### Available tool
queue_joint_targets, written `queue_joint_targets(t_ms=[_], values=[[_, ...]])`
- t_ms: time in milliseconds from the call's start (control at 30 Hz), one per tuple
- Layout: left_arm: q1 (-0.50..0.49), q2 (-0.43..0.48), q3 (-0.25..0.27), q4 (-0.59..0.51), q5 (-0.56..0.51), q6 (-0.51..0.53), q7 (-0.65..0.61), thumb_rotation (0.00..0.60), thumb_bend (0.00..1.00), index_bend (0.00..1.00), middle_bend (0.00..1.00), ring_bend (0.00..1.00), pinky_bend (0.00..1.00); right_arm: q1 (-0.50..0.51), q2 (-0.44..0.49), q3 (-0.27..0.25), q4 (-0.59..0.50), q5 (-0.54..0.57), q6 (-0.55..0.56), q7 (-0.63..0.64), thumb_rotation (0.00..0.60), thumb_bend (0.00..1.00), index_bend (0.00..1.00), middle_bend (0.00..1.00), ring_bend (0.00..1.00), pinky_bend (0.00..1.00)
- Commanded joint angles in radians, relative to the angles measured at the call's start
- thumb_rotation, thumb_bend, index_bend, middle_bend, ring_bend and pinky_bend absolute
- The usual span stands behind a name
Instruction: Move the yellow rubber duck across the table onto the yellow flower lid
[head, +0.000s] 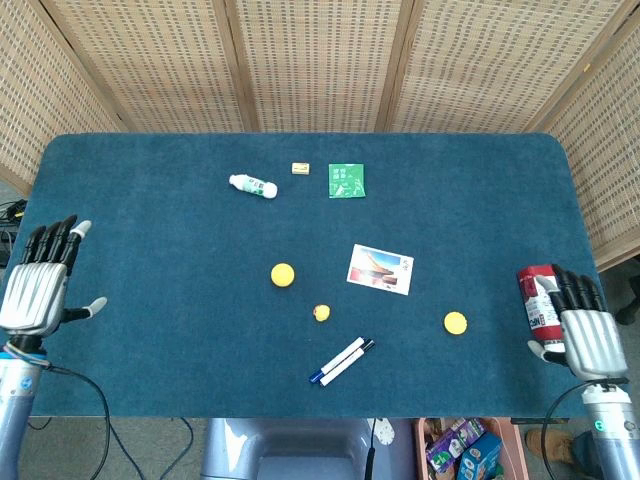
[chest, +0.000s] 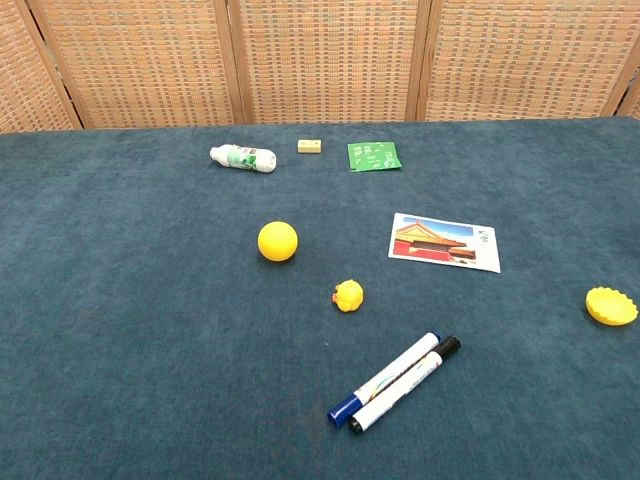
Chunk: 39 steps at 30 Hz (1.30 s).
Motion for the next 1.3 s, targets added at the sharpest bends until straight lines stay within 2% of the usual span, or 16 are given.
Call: queue_joint_targets(t_ms=[33,100,167,300,400,600,700,967,1300], values=[[0.045,0.018,0.027,0.039,0.033,0.015,-0.067,0.6,0.0,0.0,0.0,0.0,0.0,0.122,0.024,0.004,-0.051,-0.063,-0.153,0.046,0.6,0.0,0.01,0.0,0.0,0.0],[0.059,0.022,0.028,0.061,0.042,0.006,-0.102,0.6,0.0,0.0,0.0,0.0,0.0,0.228,0.048,0.012,-0.094,-0.084,-0.312,0.136,0.6,0.0,0.03,0.0,0.0,0.0],[0.067,0.034,0.027,0.07,0.058,-0.001,-0.125,0.6,0.0,0.0,0.0,0.0,0.0,0.314,0.063,0.034,-0.103,-0.086,-0.42,0.135,0.6,0.0,0.06,0.0,0.0,0.0],[0.084,0.048,0.019,0.077,0.088,0.003,-0.156,0.6,0.0,0.0,0.0,0.0,0.0,0.414,0.018,0.073,-0.107,-0.068,-0.5,0.044,0.6,0.0,0.13,0.0,0.0,0.0],[0.095,0.061,0.01,0.08,0.097,0.002,-0.18,0.6,0.0,0.0,0.0,0.0,0.0,0.486,-0.056,0.098,-0.106,-0.054,-0.542,0.018,0.6,0.0,0.2,0.0,0.0,0.0],[0.113,0.084,-0.006,0.082,0.116,-0.006,-0.232,0.6,0.0,0.0,0.0,0.0,0.0,0.607,-0.232,0.111,0.009,-0.073,-0.582,-0.028,0.6,0.08,0.31,0.0,0.0,0.0],[0.119,0.093,-0.011,0.084,0.127,-0.016,-0.254,0.6,0.0,0.0,0.0,0.0,0.0,0.64,-0.294,0.106,0.06,-0.064,-0.592,-0.064,0.6,0.1,0.32,0.0,0.0,0.0],[0.126,0.105,-0.022,0.087,0.14,-0.035,-0.281,0.6,0.0,0.0,0.0,0.0,0.0,0.695,-0.399,0.08,0.174,-0.05,-0.617,-0.163,0.6,0.15,0.33,0.0,0.0,0.0],[0.137,0.11,-0.033,0.084,0.158,-0.052,-0.292,0.6,0.0,0.0,0.0,0.0,0.0,0.714,-0.465,0.012,0.285,-0.129,-0.549,-0.192,0.6,0.17,0.35,0.0,0.0,0.0]])
